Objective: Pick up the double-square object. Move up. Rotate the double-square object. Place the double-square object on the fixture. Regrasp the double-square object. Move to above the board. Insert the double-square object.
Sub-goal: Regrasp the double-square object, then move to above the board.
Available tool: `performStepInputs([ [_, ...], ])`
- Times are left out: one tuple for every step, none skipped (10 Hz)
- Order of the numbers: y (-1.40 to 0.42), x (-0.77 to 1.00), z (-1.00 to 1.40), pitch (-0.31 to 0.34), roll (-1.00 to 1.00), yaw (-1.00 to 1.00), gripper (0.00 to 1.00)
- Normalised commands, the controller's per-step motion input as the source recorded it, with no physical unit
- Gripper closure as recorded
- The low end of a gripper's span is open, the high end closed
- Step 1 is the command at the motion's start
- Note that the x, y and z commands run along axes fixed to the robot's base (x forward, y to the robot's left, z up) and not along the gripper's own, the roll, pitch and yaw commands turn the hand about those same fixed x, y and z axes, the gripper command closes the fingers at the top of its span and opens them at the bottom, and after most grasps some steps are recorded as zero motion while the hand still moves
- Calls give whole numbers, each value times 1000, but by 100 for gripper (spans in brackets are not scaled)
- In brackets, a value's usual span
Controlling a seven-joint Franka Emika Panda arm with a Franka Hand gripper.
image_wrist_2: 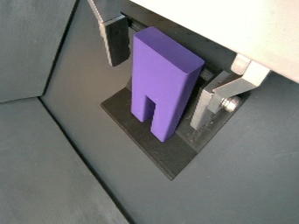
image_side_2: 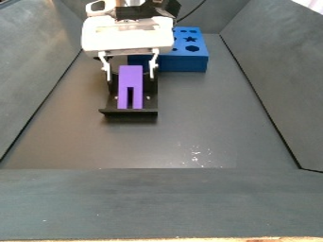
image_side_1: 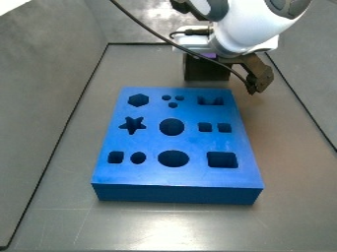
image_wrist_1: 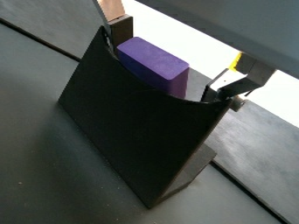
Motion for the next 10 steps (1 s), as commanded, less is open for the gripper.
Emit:
performStepInputs([
  [0,0,0,0,0,0,100],
  [147,-380,1000,4,-21,16,100],
  [144,-380,1000,-3,-32,14,100],
  [131,-364,1000,-43,-80,11,100],
  [124,-339,1000,-51,-92,17,100],
  [116,-318,1000,-54,-100,10,100],
  [111,-300,1000,-50,-101,-18,100],
  [105,-286,1000,-45,-104,-31,100],
  [101,-276,1000,-40,-106,-38,100],
  [91,-248,1000,-22,-111,-50,100],
])
